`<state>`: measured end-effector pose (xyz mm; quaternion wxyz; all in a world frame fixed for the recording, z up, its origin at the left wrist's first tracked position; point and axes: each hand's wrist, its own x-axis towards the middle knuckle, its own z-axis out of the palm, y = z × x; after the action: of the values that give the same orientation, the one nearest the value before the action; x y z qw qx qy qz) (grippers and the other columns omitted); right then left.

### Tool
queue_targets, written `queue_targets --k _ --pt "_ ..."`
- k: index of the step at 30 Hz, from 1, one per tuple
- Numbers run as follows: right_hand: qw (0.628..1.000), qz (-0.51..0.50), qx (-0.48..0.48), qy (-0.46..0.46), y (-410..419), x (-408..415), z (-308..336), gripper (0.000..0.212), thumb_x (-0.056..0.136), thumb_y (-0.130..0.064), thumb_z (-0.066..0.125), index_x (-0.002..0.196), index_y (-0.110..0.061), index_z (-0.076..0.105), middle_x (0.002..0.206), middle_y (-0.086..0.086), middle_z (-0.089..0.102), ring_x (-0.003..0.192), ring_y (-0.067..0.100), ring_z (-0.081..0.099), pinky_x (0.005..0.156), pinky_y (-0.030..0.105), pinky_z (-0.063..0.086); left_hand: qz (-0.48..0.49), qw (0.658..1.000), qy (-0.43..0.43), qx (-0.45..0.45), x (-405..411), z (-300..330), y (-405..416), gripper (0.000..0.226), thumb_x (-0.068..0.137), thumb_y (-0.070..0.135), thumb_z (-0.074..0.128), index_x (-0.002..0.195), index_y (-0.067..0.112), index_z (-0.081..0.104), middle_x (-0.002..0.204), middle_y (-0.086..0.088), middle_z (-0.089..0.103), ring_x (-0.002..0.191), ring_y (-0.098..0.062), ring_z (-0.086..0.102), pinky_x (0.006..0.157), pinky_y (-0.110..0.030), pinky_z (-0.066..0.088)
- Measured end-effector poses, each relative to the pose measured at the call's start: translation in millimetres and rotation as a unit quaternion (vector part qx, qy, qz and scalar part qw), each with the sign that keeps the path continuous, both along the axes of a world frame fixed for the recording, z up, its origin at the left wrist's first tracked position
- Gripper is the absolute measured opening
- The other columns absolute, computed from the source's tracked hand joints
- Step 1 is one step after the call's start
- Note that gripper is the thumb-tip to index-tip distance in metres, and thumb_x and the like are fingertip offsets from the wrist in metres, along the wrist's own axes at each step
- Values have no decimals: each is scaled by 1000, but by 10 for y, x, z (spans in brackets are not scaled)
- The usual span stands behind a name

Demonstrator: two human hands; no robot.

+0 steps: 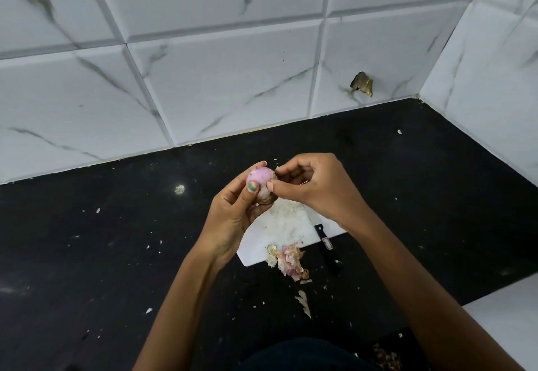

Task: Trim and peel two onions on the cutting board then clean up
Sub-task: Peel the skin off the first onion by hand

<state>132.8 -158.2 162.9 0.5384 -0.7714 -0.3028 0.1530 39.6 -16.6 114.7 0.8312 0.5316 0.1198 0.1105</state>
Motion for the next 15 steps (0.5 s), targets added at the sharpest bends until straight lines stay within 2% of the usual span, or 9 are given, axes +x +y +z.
queue_targets --k 3,6,12,15 --pt "1000 -7 -3 -10 12 23 13 11 72 -13 79 81 -13 73 75 0 72 71 13 70 68 30 60 -18 1000 1 10 -19 -4 25 81 63 56 81 130 14 59 108 -4 71 88 -12 68 73 -21 54" --pt "1000 -1 22 17 0 64 25 6 76 -2 72 78 -8 73 71 9 72 65 23 70 65 36 61 -29 1000 8 1 -30 7 21 86 61 59 80 130 13 58 110 -3 71 90 -11 68 71 -19 54" --pt "994 0 72 87 -10 59 -48 6 83 2 67 85 -3 69 72 14 69 60 18 67 58 25 57 -13 996 31 -77 -21 9 -40 54 81 44 54 126 14 60 103 -6 72 85 -10 68 72 -21 57" --pt "997 -48 25 47 -29 82 -191 4 83 -4 67 84 -8 68 70 8 68 58 13 64 55 23 53 5 992 44 -118 -28 6 -61 50 86 41 48 124 11 60 101 -8 72 90 -13 69 70 -20 58"
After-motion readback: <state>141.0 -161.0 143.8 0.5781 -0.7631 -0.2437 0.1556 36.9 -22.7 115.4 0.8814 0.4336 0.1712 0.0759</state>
